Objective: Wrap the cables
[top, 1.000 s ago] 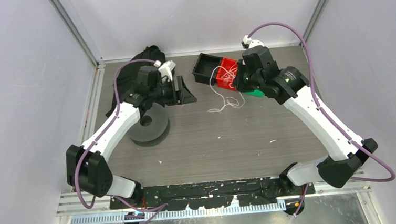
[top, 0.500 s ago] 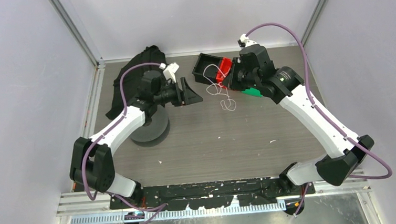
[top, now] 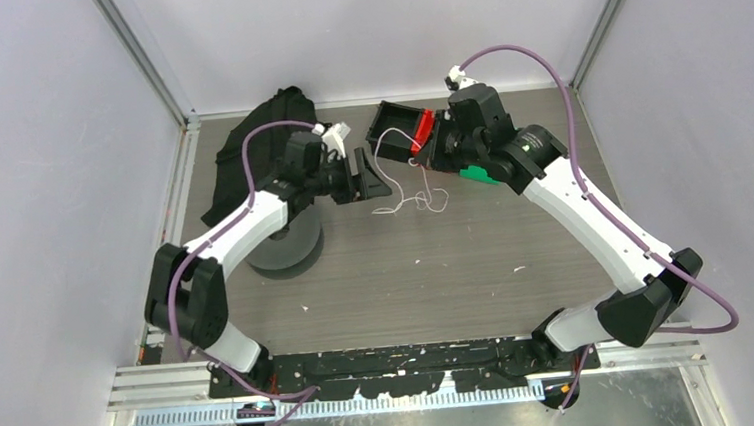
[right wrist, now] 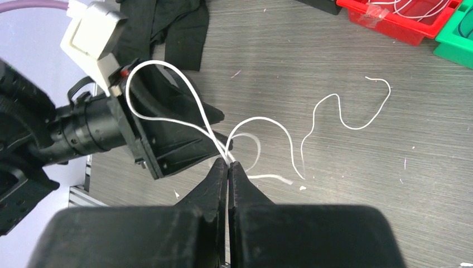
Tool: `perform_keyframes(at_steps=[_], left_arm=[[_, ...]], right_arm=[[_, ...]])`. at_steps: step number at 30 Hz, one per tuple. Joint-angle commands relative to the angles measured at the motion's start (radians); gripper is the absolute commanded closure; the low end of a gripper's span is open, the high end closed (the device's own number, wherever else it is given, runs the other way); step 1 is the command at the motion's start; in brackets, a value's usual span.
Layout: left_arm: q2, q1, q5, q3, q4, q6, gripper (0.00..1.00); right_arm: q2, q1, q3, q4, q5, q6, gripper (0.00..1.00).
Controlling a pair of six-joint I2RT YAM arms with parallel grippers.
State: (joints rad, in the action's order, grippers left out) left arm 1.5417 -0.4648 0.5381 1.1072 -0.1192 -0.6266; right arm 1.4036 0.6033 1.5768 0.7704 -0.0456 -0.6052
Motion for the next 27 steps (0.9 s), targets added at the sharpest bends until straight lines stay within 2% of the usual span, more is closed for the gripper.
perform_keyframes(at_steps=[1,4,12,17,21,23,24,27], left_arm=[[0.044,0.003,0.081,0.063,-0.121,-0.148,0.3],[0.033,0.003,0.083,0.036,-0.101,-0.256,0.29],[0.067,0.005,0.1,0.036,-0.123,-0.403,0.27],[0.105,0.003,0.128,-0.031,0.05,-0.537,0.25],[0.143,0.003,0.153,-0.073,0.168,-0.589,0.28],[0.152,0.003,0.146,-0.097,0.211,-0.61,0.34],[0.155,0.003,0.143,-0.108,0.239,-0.623,0.44],[0.173,0.003,0.147,-0.133,0.309,-0.662,0.85]], right_arm=[[-0.003,0.006,0.004,-0.043,0.01,-0.01,0.99],[-0.003,0.005,0.002,-0.043,0.004,-0.011,0.99],[0.001,0.005,0.003,-0.046,0.005,-0.014,0.99],[0.003,0.006,0.008,-0.045,0.006,-0.015,0.99],[0.001,0.006,0.006,-0.043,0.008,-0.015,0.99],[-0.003,0.006,0.005,-0.041,0.008,-0.013,0.99],[-0.006,0.005,0.004,-0.04,0.008,-0.013,0.99],[-0.013,0.004,-0.002,-0.038,-0.002,-0.01,0.99]])
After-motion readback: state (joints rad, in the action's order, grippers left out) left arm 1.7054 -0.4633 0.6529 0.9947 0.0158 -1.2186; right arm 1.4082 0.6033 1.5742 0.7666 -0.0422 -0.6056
